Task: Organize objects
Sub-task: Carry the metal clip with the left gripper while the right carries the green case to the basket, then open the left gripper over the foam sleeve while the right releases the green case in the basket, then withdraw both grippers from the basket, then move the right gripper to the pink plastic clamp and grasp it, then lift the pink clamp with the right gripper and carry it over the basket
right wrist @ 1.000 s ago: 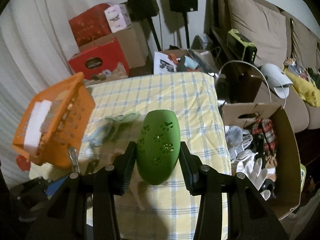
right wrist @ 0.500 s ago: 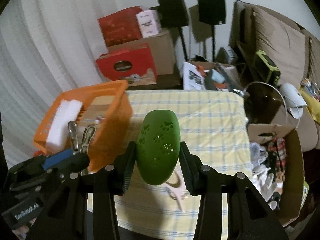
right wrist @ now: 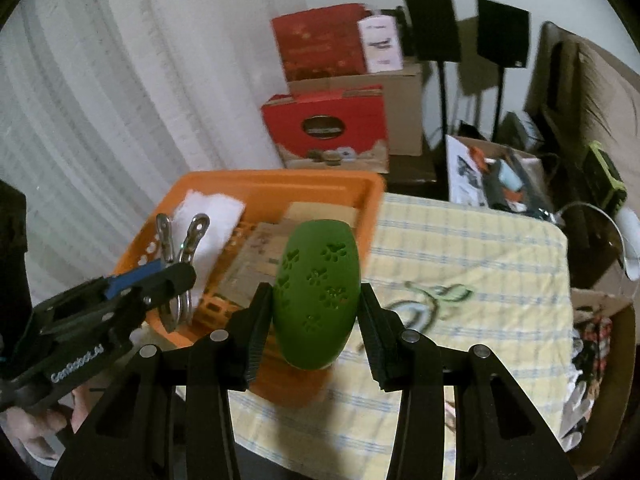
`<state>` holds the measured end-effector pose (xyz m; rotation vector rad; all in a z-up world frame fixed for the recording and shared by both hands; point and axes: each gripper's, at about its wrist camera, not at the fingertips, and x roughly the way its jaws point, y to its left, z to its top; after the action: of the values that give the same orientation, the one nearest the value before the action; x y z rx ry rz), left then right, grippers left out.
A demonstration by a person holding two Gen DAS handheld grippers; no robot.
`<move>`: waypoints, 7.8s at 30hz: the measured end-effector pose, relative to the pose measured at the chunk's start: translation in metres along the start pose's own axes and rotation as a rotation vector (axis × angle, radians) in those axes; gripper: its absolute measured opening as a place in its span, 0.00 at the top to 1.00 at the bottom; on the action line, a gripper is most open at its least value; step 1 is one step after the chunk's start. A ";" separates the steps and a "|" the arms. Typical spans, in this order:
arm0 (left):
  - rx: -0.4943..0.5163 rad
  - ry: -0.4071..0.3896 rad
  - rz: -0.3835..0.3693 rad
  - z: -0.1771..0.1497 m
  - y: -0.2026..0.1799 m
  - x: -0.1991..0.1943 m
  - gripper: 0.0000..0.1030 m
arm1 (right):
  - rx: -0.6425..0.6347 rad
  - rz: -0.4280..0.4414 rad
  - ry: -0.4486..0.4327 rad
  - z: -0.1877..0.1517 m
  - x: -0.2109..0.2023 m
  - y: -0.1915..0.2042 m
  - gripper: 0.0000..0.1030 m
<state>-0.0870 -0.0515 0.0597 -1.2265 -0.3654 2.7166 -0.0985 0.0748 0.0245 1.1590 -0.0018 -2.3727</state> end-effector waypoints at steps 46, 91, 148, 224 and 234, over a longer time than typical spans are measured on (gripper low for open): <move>-0.182 0.214 0.104 0.013 0.151 0.085 0.46 | -0.140 -0.075 0.232 0.020 0.146 0.096 0.52; 0.054 0.088 0.099 -0.006 0.028 0.009 0.05 | 0.044 -0.167 -0.003 -0.015 -0.004 -0.018 0.20; 0.229 0.168 -0.175 -0.130 -0.148 0.041 0.26 | 0.206 -0.180 0.174 -0.119 0.007 -0.180 0.60; 0.232 -0.002 -0.253 -0.081 -0.156 0.003 0.94 | -0.052 -0.127 -0.114 -0.098 -0.098 -0.078 0.95; 0.160 -0.066 -0.207 -0.044 -0.107 -0.022 0.94 | -0.143 -0.090 -0.140 -0.056 -0.086 -0.026 0.95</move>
<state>-0.0366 0.0540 0.0766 -0.9998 -0.2606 2.5574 -0.0240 0.1463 0.0473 0.9431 0.1728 -2.4833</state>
